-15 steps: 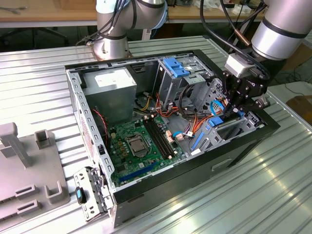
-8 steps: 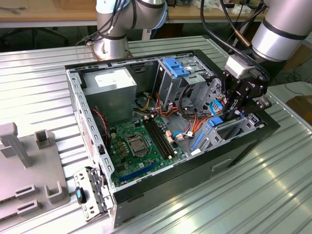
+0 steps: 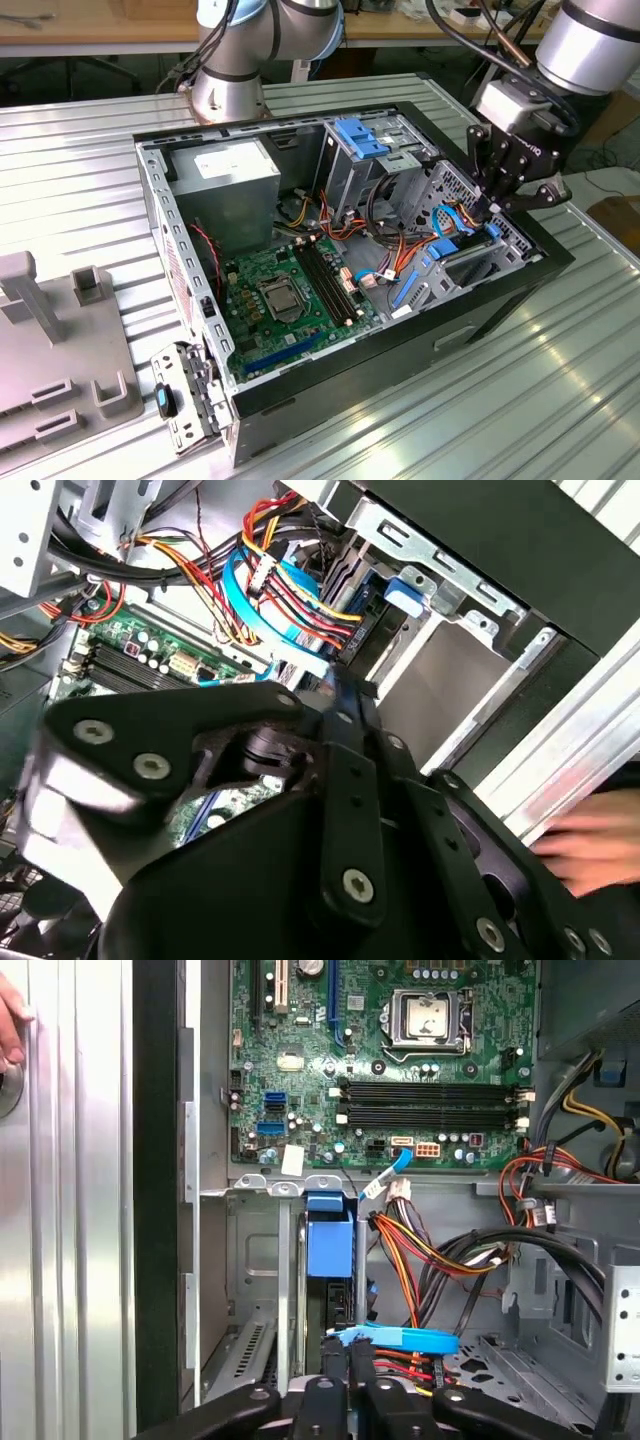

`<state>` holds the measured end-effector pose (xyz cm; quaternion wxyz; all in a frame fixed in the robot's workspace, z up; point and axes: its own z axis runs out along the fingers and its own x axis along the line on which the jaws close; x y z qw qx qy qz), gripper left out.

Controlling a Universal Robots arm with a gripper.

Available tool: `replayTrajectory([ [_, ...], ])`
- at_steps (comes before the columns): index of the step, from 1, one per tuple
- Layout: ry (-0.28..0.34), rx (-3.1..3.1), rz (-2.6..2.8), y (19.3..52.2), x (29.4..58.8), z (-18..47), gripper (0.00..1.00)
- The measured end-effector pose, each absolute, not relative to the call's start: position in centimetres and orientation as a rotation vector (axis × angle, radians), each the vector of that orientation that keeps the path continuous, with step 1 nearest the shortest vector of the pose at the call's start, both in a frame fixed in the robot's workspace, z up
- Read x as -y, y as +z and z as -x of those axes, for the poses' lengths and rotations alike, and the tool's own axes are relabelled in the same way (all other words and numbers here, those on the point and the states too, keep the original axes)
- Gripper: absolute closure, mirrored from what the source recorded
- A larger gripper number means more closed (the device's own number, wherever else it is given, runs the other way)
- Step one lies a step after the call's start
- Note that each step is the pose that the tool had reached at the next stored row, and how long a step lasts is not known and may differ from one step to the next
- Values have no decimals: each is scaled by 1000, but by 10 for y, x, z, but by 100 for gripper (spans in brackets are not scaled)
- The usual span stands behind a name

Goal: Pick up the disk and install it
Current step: 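Insert the second disk wire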

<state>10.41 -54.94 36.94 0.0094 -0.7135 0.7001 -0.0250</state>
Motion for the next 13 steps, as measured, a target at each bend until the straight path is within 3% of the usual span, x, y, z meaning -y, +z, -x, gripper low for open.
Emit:
replayTrajectory([
  [1, -78, -2186, 2228, 370, 549, -104, 89],
  [13, -78, -2186, 2228, 372, 549, -104, 89],
])
